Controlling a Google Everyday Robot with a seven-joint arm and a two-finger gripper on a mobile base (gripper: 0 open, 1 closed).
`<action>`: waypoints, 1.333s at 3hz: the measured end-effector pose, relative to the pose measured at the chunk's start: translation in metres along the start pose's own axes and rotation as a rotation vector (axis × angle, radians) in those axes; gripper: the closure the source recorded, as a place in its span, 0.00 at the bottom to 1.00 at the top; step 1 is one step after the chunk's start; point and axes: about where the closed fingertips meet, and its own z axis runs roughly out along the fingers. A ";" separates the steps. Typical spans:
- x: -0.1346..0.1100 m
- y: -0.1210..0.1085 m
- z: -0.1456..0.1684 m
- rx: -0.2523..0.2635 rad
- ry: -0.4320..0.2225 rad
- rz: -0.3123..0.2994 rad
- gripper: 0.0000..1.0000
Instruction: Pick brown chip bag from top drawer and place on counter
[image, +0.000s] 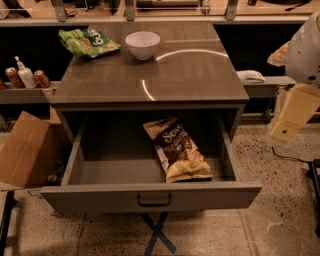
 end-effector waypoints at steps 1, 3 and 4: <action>-0.009 0.007 0.058 -0.059 -0.079 0.060 0.00; -0.031 0.008 0.152 -0.086 -0.217 0.137 0.00; -0.031 0.008 0.152 -0.086 -0.217 0.137 0.00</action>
Offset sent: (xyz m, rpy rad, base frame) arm 0.0776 0.0932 -0.2273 0.4441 0.0527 -0.0849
